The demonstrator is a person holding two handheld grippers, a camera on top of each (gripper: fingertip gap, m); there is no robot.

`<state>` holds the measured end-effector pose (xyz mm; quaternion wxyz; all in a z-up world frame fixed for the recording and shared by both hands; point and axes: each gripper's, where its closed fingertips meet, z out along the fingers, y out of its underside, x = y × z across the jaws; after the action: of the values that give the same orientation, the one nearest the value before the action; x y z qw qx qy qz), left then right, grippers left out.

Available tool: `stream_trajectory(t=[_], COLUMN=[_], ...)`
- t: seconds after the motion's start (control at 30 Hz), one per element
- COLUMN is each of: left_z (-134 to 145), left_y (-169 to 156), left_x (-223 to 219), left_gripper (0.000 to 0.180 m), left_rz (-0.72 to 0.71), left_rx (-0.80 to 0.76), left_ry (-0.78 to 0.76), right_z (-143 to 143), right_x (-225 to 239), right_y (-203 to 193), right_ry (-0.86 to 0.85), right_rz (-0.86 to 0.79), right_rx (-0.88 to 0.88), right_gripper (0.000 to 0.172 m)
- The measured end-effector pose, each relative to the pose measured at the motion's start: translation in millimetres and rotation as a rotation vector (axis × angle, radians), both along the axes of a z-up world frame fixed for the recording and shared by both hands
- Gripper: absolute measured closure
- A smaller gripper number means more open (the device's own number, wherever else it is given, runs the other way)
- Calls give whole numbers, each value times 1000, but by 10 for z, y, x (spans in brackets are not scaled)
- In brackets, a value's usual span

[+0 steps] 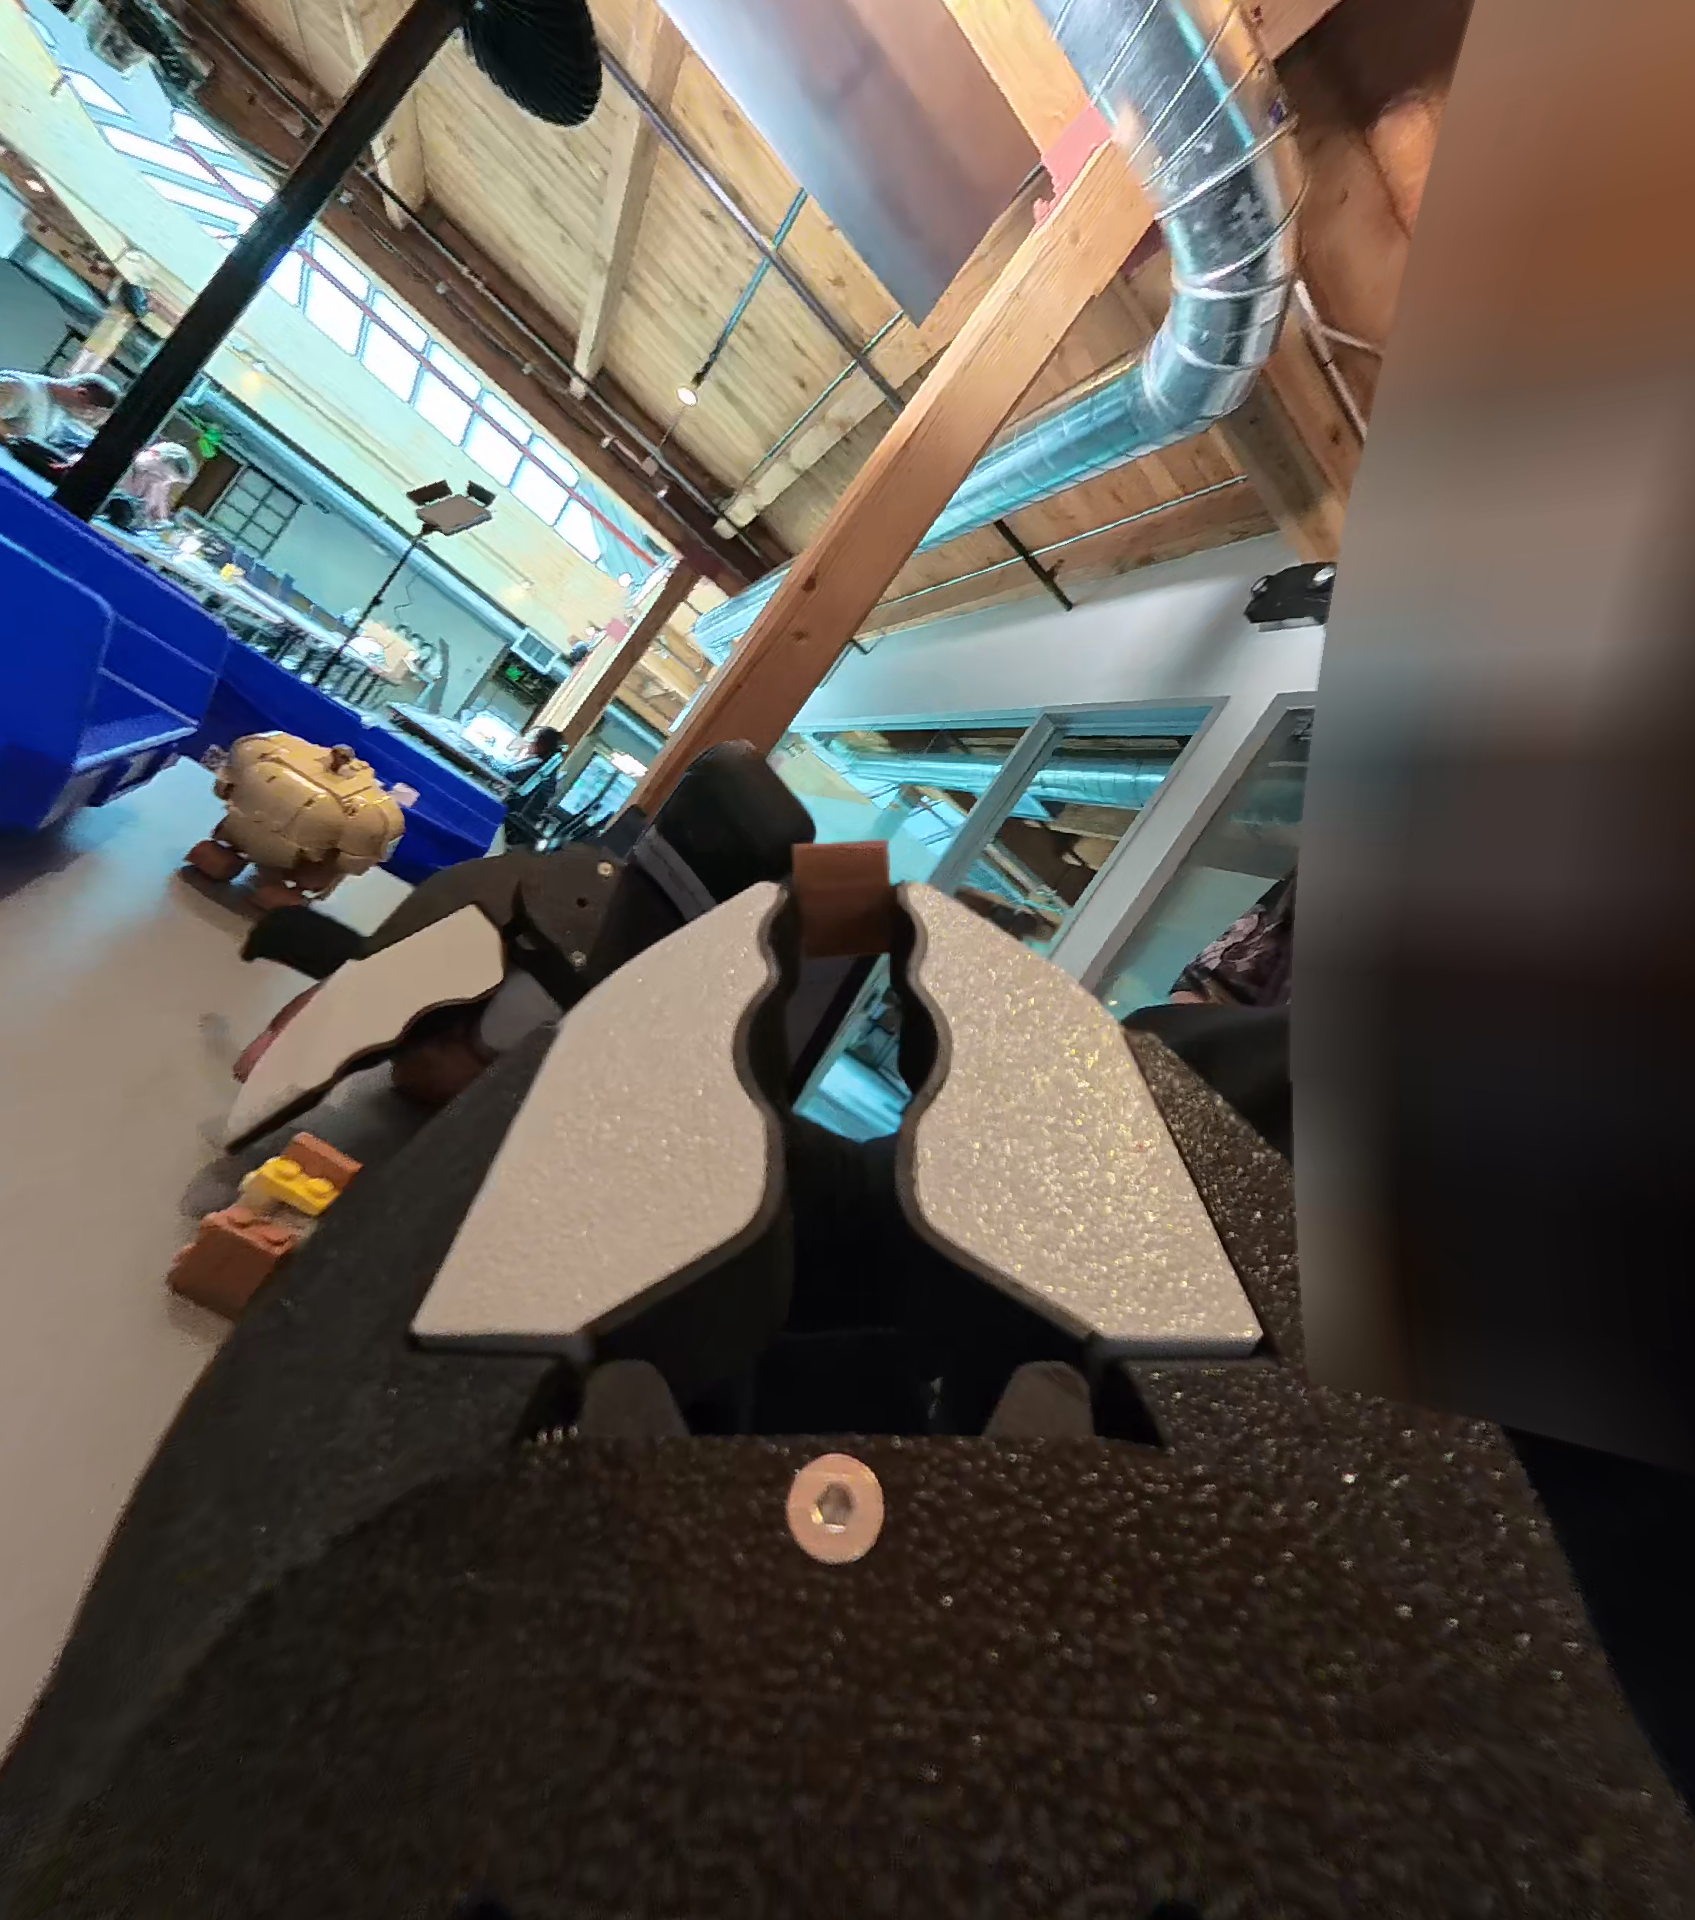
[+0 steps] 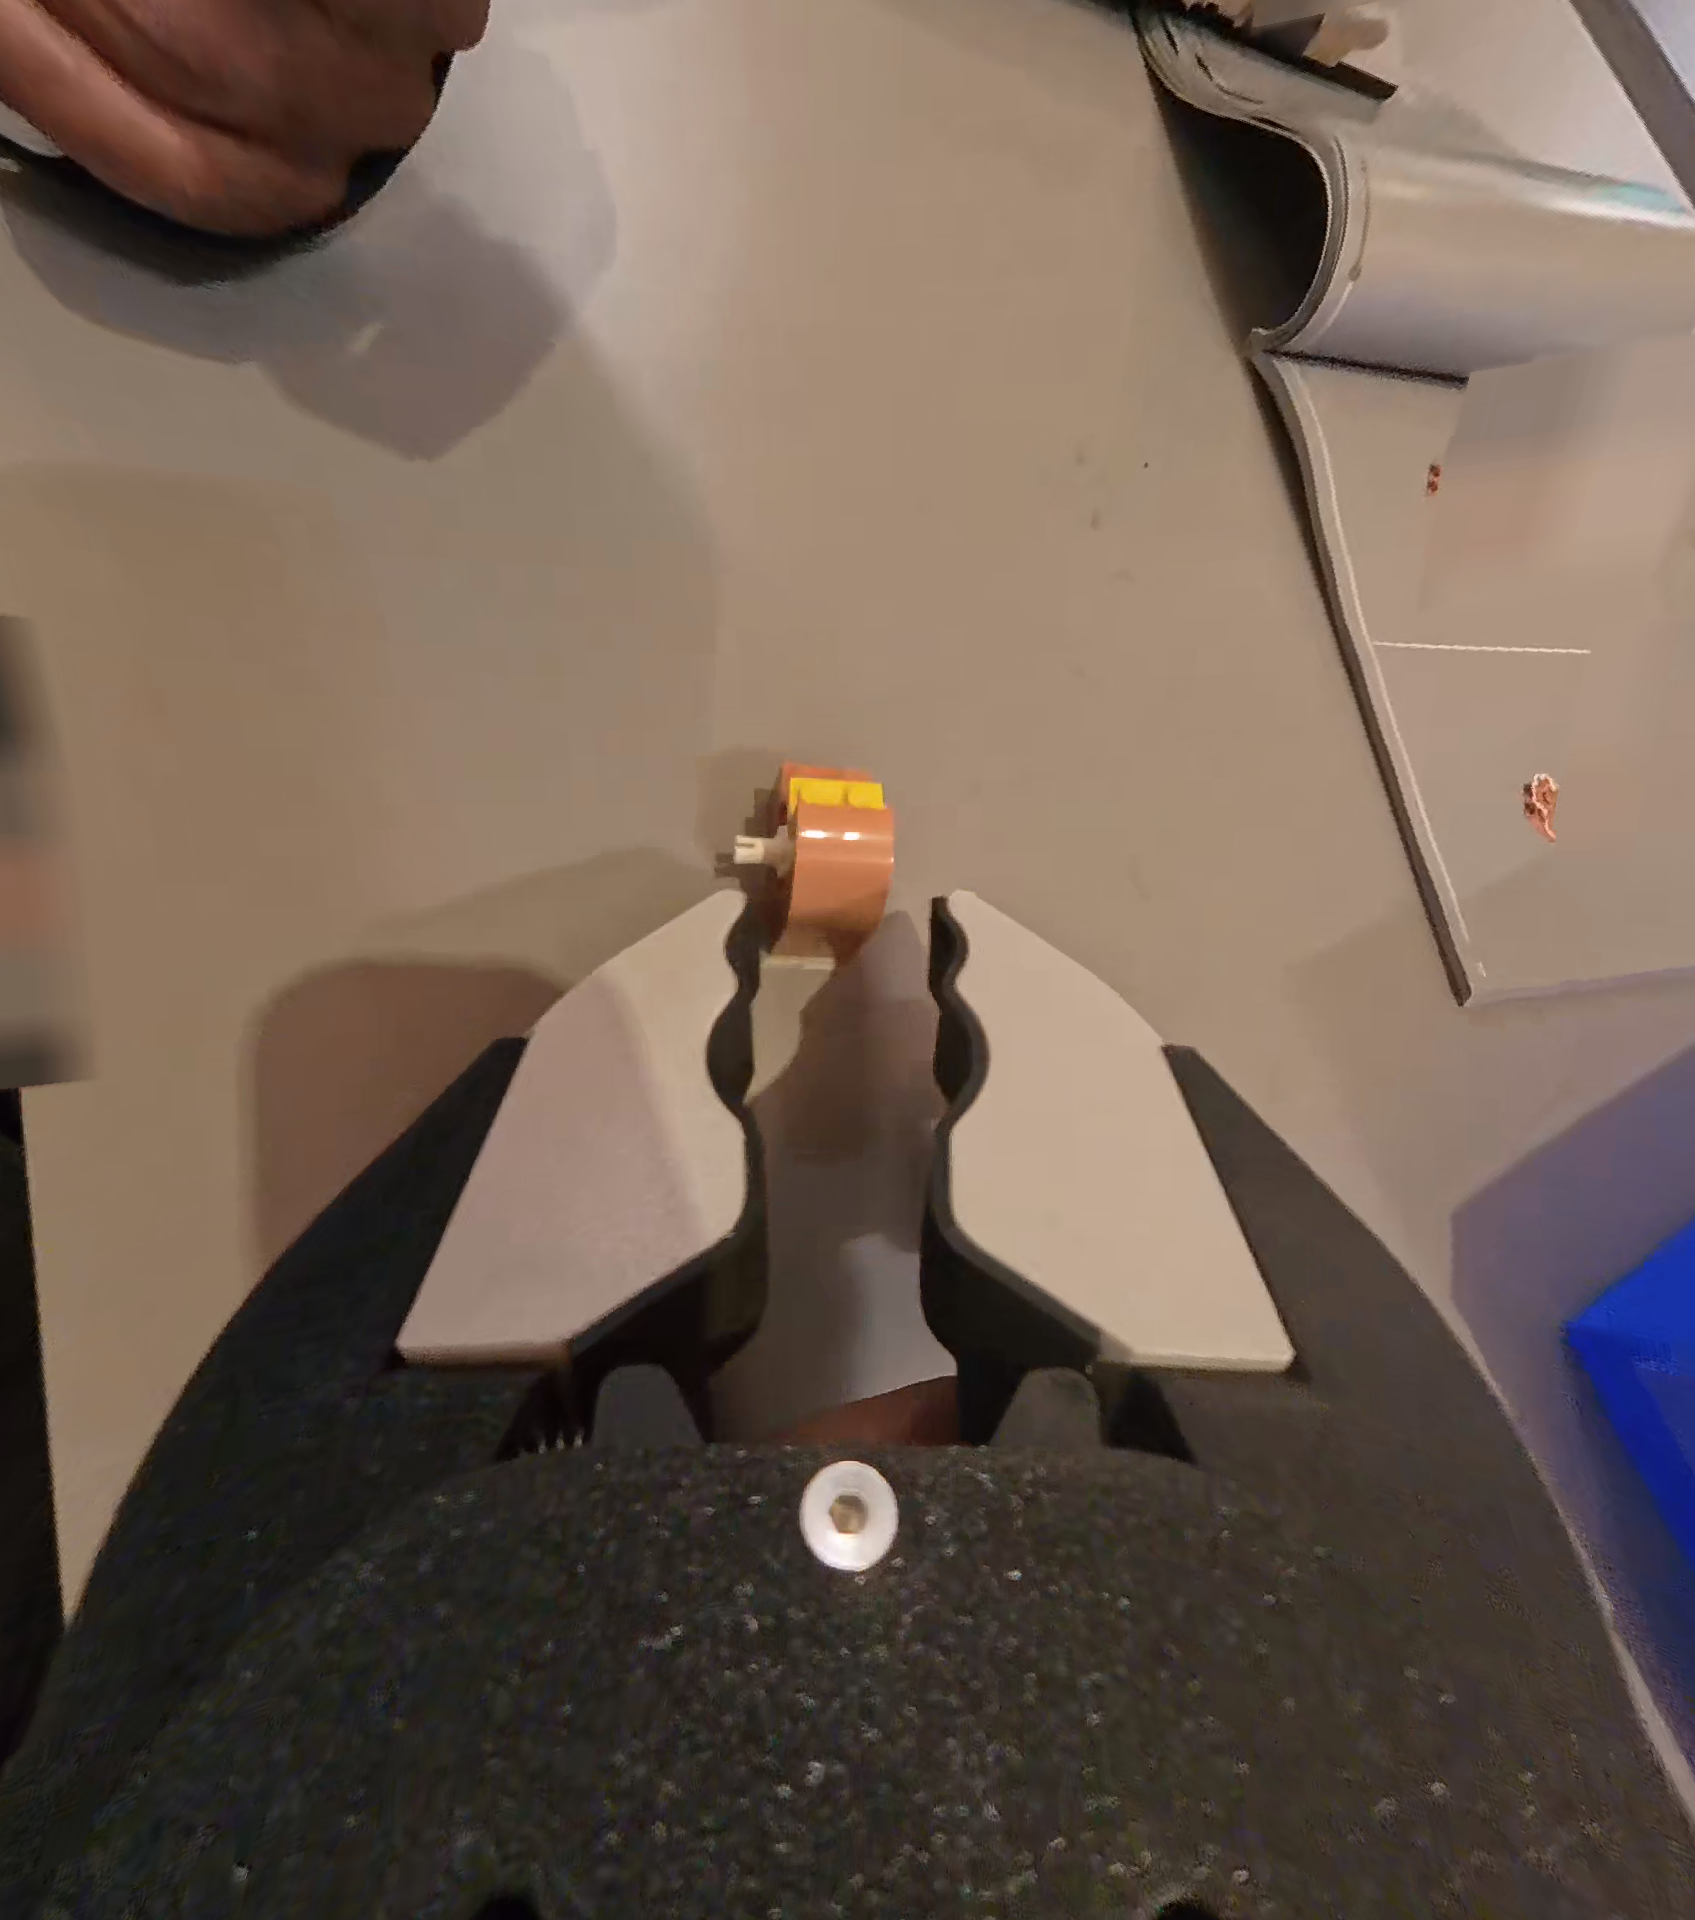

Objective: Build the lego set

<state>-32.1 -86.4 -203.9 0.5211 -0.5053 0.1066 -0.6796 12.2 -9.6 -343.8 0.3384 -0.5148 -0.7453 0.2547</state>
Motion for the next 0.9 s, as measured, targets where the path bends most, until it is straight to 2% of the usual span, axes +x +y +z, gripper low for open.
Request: stream_trajectory(t=[0.07, 0.2, 0.33, 0.4, 0.5, 0.67, 0.9], left_z=[-58, -196, -399, -471, -544, -778, -937], left_y=[23, 50, 94, 105, 123, 193, 193], left_x=[6, 11, -6, -6, 24, 24, 88], left_gripper=[164, 165, 165, 165, 165, 165, 165], left_rz=[35, 141, 267, 299, 315, 342, 294], left_rx=[-2, 26, 58, 82, 104, 140, 170], left_ry=[69, 292, 600, 707, 794, 1023, 1174], right_z=[-5, 65, 282, 369, 379, 328, 322], right_x=[-39, -104, -176, -210, -257, -301, -303], right_y=[29, -4, -170, -245, -314, -378, -469], right_ry=[0, 46, 161, 206, 212, 171, 161], right_rz=[-2, 33, 101, 130, 149, 162, 207], right_rx=[8, -41, -209, -261, -256, -189, -166], right_gripper=[153, 154, 154, 154, 154, 154, 154])
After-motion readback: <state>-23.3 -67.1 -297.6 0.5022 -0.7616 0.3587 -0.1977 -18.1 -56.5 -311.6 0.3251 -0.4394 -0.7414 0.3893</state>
